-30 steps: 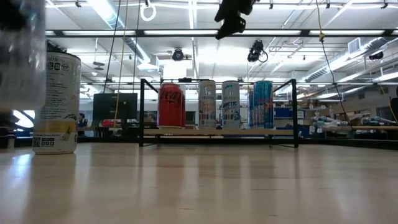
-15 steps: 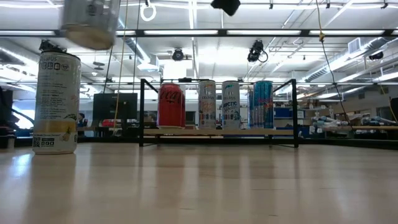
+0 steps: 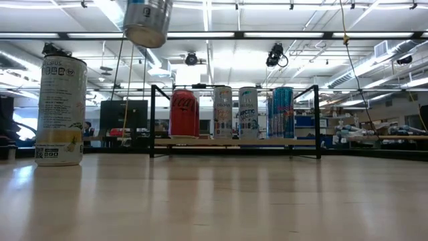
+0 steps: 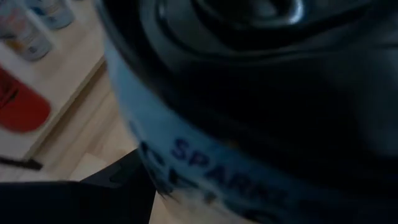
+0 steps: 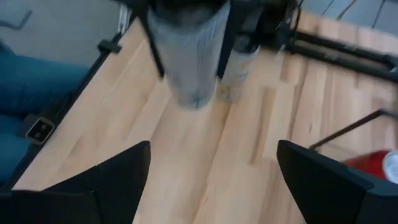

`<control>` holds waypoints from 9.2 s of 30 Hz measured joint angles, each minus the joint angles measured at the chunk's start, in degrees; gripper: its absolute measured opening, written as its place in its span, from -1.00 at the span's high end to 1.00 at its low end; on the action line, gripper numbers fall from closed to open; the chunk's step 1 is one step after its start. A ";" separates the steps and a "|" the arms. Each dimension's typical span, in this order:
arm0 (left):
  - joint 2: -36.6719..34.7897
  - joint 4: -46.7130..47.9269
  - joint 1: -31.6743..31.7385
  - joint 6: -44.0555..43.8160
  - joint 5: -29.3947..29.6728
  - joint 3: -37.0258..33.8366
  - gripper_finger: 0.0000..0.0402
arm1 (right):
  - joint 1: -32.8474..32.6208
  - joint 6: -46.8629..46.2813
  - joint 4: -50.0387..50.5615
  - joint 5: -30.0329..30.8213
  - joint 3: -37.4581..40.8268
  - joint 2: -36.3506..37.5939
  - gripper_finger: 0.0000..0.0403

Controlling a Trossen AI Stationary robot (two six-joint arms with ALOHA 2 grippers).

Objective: Place canned beverage on shelf
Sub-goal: Put the bottom black soda can on the shelf aligned with the other light blue soda can, then put the black soda can on the shelf aligned with the other red soda can

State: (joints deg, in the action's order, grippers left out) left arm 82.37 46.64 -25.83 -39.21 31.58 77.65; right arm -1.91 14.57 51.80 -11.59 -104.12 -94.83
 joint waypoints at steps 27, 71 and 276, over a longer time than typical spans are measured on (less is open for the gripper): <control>0.00 -10.41 19.30 29.72 -17.89 0.00 -0.32 | 1.31 -0.87 -10.59 6.03 0.04 0.28 -0.78; 0.06 -18.19 22.52 35.39 -21.07 0.00 -0.51 | 0.81 1.99 -12.17 5.57 0.03 -1.77 -0.37; -9.35 28.69 -17.94 -32.16 16.65 -0.33 -0.58 | 25.85 -4.34 -47.37 -5.06 53.44 33.09 -0.57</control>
State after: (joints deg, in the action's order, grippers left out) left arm 73.02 75.33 -43.77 -71.37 48.22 77.32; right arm 23.94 10.23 4.43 -16.65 -50.68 -61.73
